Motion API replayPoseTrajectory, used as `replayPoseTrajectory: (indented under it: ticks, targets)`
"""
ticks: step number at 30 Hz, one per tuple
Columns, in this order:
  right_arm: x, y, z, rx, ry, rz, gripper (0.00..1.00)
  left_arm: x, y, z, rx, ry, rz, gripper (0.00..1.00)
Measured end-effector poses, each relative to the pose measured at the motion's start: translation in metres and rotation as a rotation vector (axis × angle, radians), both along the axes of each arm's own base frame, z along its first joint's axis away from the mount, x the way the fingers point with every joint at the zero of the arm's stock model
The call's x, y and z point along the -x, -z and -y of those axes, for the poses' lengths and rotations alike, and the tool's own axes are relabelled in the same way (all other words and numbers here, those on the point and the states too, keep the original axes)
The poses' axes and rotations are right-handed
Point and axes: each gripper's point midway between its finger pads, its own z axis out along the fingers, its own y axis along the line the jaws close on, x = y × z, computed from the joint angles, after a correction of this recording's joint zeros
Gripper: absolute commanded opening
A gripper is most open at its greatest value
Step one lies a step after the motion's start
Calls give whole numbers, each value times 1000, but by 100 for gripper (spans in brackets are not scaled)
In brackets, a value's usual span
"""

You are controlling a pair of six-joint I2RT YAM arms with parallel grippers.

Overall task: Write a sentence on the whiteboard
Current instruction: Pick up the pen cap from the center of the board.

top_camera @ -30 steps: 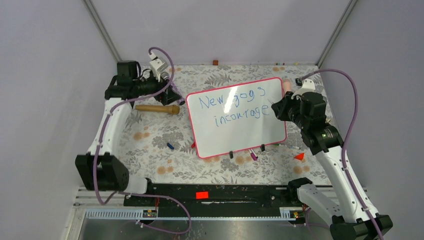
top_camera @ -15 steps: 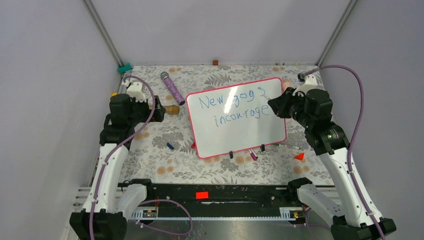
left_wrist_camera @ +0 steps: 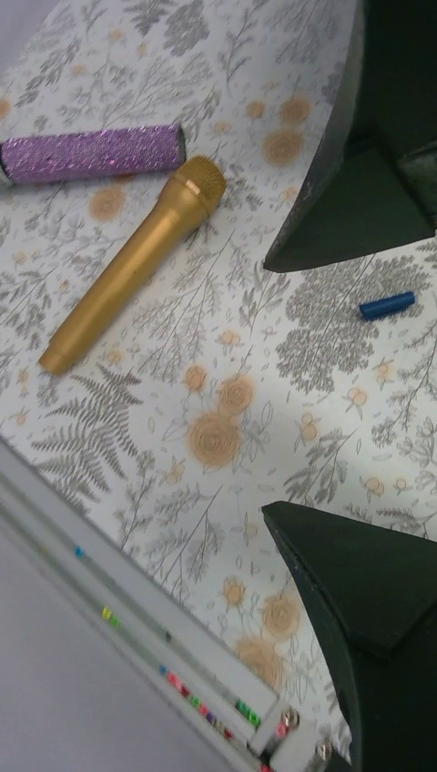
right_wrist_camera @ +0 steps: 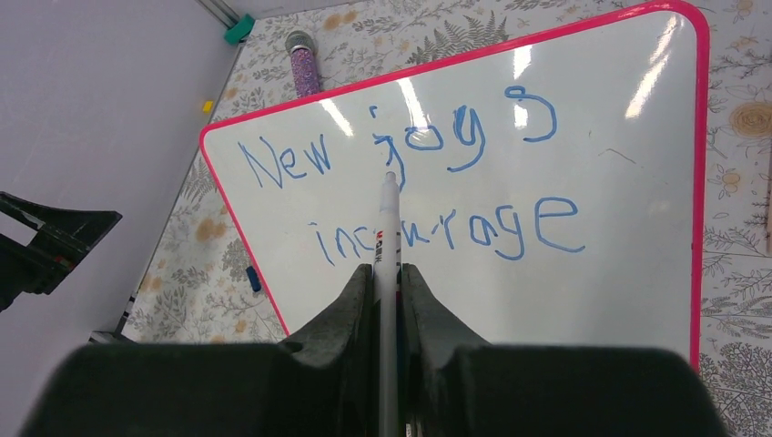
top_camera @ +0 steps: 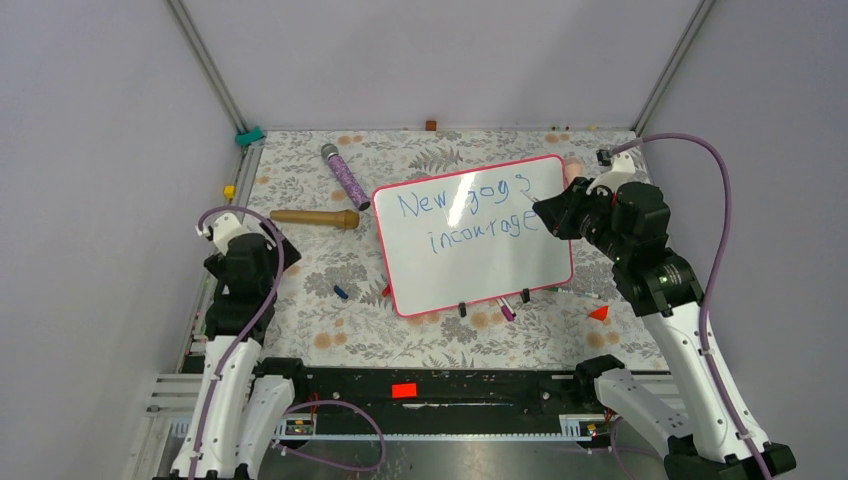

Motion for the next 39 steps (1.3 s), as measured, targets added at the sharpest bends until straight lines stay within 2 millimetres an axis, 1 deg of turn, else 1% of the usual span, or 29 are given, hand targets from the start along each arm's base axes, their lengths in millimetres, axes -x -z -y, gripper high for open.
replayPoseTrajectory:
  ticks: [1,3,7,8,9,11,12,14,17,20,23,30,31,35,39]
  targets:
    - [0,0,0,0,0,0,0,-2,0,3,17,9,4,99]
    - [0,1,0,1,-1,-4,0,-7,8,13,75,32,-13,99]
    - [-1,6,-1,7,-1,-24,0,-15,39,40,272,30,-89,99]
    - [-1,8,-1,9,-1,-30,0,-15,47,48,321,19,-103,94]
    - [-1,9,-1,11,-1,-36,0,-14,54,55,362,9,-120,87]
    - [-1,12,-1,14,-1,-45,0,-11,67,69,428,-12,-156,67]
    - [-1,12,-1,16,-2,-47,0,-10,73,76,453,-20,-174,60]
    - [-1,13,0,19,-2,-49,0,-9,85,86,483,-53,-226,54]
    - [-1,13,0,22,-3,-48,0,-6,104,94,491,-124,-357,54]
    - [-1,13,0,22,-2,-48,0,-9,119,99,486,-192,-467,56]
    - [-1,13,0,22,-2,-48,0,-8,127,102,488,-222,-506,57]
    - [0,13,1,23,0,-45,0,-4,139,108,487,-249,-555,57]
    - [0,13,1,23,0,-45,0,-4,142,109,488,-255,-565,56]
    - [0,13,1,22,0,-46,0,-2,152,114,497,-272,-594,45]
    - [0,14,1,22,0,-46,0,-1,160,118,502,-285,-613,42]
